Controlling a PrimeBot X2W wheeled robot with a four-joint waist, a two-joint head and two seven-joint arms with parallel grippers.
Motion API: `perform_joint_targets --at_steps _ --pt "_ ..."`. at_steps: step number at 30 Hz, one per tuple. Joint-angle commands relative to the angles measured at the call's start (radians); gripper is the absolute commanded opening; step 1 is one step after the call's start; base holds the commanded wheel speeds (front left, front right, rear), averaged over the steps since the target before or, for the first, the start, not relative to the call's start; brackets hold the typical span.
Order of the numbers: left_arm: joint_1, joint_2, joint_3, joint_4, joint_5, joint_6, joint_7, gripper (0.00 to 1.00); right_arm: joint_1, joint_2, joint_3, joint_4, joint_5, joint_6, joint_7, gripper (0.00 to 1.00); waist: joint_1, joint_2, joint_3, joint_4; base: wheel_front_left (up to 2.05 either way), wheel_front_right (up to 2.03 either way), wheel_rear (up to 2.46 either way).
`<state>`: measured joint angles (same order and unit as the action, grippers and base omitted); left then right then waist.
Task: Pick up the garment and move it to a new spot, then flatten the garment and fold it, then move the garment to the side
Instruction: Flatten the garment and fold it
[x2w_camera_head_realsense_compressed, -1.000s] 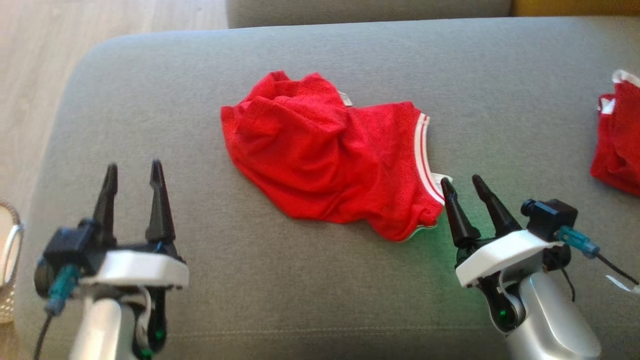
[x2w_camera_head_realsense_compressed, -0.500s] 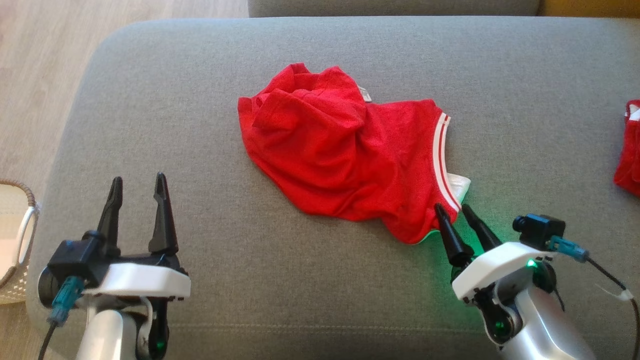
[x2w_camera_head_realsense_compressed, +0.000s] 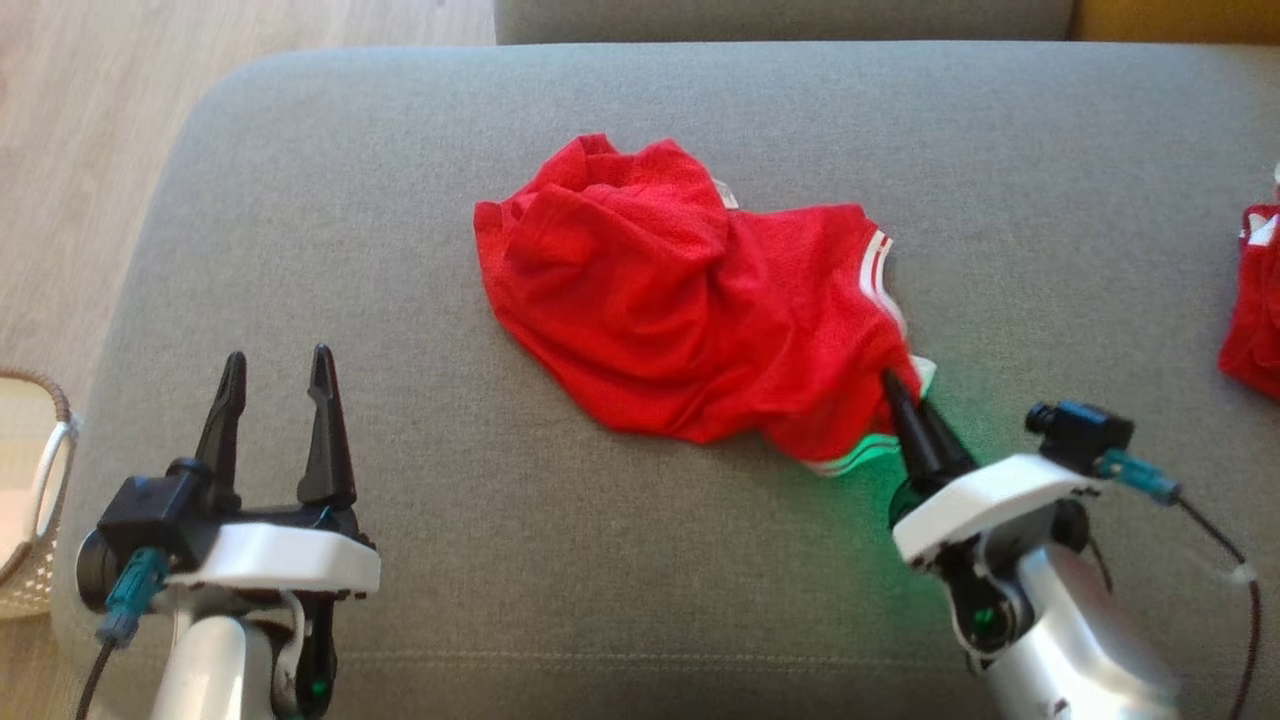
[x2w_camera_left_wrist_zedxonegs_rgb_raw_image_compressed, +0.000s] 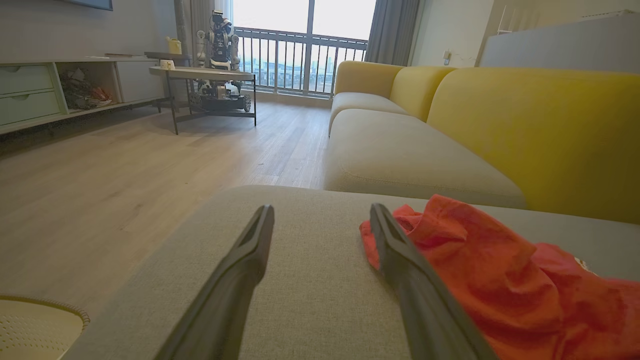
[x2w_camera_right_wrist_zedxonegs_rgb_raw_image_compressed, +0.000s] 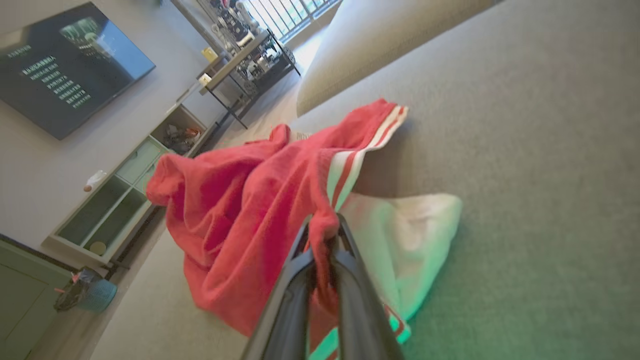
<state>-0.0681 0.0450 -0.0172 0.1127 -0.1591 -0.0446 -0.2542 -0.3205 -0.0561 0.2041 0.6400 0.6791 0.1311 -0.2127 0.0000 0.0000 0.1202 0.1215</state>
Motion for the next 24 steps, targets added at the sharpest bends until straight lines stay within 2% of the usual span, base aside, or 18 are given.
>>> perform_joint_targets --at_steps 1,7,11,15,20,24 --pt "-0.034 0.006 0.038 -0.029 0.005 0.001 -0.008 1.0 -0.048 0.006 -0.006 -0.046 0.009 0.0 -0.024 0.0 0.0 0.0 -0.01 -0.006 0.0 0.0 0.0" --pt "-0.016 0.005 0.031 -0.03 -0.006 0.004 -0.008 1.0 -0.137 0.005 -0.217 -0.106 -0.015 0.0 -0.034 0.0 0.0 0.0 -0.042 -0.03 0.0 0.0 0.0" --pt "-0.006 0.005 0.024 -0.028 -0.01 0.003 -0.008 1.0 -0.254 -0.022 -0.395 -0.145 -0.047 0.0 0.056 0.0 0.0 0.0 -0.061 -0.042 0.0 0.0 0.0" --pt "-0.002 0.005 0.01 -0.025 -0.021 0.007 -0.008 1.0 -0.394 -0.063 -0.505 -0.18 -0.123 0.0 0.162 0.0 0.0 0.0 -0.076 -0.041 0.0 0.0 0.0" --pt "0.006 0.005 -0.001 -0.022 -0.034 0.015 -0.008 1.0 -0.536 -0.058 -0.526 -0.236 -0.209 0.0 0.244 0.0 0.0 0.0 -0.09 -0.034 0.0 0.0 0.0" --pt "0.016 0.005 -0.02 -0.023 -0.051 0.027 -0.008 1.0 -0.629 -0.02 -0.468 -0.291 -0.254 0.0 0.313 0.0 0.0 0.0 -0.097 -0.017 0.0 0.0 0.0"
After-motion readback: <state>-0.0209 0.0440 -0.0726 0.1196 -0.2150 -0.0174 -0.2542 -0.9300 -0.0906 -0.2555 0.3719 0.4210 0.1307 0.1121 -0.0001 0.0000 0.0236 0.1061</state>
